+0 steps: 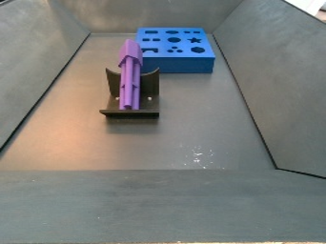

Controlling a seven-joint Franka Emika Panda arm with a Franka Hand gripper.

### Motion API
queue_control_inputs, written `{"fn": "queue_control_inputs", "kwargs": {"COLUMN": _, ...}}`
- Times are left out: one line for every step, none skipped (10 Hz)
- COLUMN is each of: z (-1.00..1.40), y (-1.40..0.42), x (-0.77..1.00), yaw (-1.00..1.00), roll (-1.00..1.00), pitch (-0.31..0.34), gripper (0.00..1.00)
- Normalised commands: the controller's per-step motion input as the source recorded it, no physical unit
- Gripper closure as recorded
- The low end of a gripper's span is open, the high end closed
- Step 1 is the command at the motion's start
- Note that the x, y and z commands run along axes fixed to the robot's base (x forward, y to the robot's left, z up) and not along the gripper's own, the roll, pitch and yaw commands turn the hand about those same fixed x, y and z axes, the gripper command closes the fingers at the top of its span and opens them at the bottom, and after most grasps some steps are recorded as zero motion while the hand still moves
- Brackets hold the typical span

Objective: Pick up the 3 prong object. Move up. Rotate the 3 prong object. Place the 3 prong object on the fixture. Regrasp the 3 prong object. Move to above the board. Insert the 3 prong object.
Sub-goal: Regrasp the 3 prong object.

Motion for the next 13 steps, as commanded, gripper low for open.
{"fn": "queue_control_inputs", "kwargs": {"z": 0.01, "y": -0.02, "x": 0.0, "yaw": 0.02, "roll": 1.0, "pitch": 0.01, "gripper": 0.0}}
{"fn": "queue_control_inputs", "kwargs": {"z": 0.01, "y": -0.02, "x": 0.0, "yaw": 0.03, "roll": 1.0, "pitch": 0.02, "gripper": 0.0}}
{"fn": "queue_control_inputs", "kwargs": {"z": 0.01, "y": -0.02, "x": 0.01, "yaw": 0.03, "roll": 1.0, "pitch": 0.024, "gripper": 0.0}}
{"fn": "queue_control_inputs", "kwargs": {"z": 0.0, "y": -0.02, "x": 0.02, "yaw": 0.03, "roll": 1.0, "pitch": 0.034, "gripper": 0.0}}
{"fn": "queue_control_inputs", "kwargs": {"z": 0.0, "y": -0.02, "x": 0.04, "yaw": 0.03, "roll": 1.0, "pitch": 0.043, "gripper": 0.0}}
{"fn": "queue_control_inputs", "kwargs": {"z": 0.0, "y": -0.03, "x": 0.05, "yaw": 0.04, "roll": 1.0, "pitch": 0.059, "gripper": 0.0}}
{"fn": "queue_control_inputs", "kwargs": {"z": 0.0, "y": -0.03, "x": 0.06, "yaw": 0.04, "roll": 1.0, "pitch": 0.07, "gripper": 0.0}}
{"fn": "queue_control_inputs", "kwargs": {"z": 0.0, "y": -0.03, "x": 0.08, "yaw": 0.05, "roll": 1.0, "pitch": 0.103, "gripper": 0.0}}
{"fn": "queue_control_inputs", "kwargs": {"z": 0.0, "y": -0.04, "x": 0.09, "yaw": 0.06, "roll": 1.0, "pitch": 0.118, "gripper": 0.0}}
{"fn": "queue_control_inputs", "kwargs": {"z": -0.01, "y": -0.04, "x": 0.1, "yaw": 0.09, "roll": 1.0, "pitch": 0.152, "gripper": 0.0}}
{"fn": "queue_control_inputs", "kwargs": {"z": 0.0, "y": -0.04, "x": 0.1, "yaw": 0.11, "roll": 1.0, "pitch": 0.182, "gripper": 0.0}}
{"fn": "queue_control_inputs", "kwargs": {"z": 0.0, "y": -0.05, "x": 0.1, "yaw": 0.15, "roll": 0.84, "pitch": 0.192, "gripper": 0.0}}
{"fn": "queue_control_inputs", "kwargs": {"z": -0.01, "y": -0.05, "x": 0.1, "yaw": 0.17, "roll": 0.71, "pitch": 0.181, "gripper": 0.0}}
